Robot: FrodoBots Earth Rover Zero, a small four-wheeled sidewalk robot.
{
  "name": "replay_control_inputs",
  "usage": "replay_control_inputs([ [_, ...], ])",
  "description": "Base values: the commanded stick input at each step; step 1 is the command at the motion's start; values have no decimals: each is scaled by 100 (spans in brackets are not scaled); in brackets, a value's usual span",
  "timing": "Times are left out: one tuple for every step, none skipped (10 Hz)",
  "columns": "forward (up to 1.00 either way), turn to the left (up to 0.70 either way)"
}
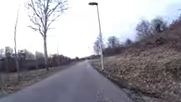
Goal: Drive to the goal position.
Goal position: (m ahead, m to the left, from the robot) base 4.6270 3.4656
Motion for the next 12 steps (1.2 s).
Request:
replay_control_inputs([
  [50, 1],
  [50, 1],
  [50, 1],
  [50, 1],
  [50, 1],
  [50, 1],
  [50, 1],
  [50, 3],
  [50, 9],
  [50, 15],
  [50, 22],
  [50, 31],
])
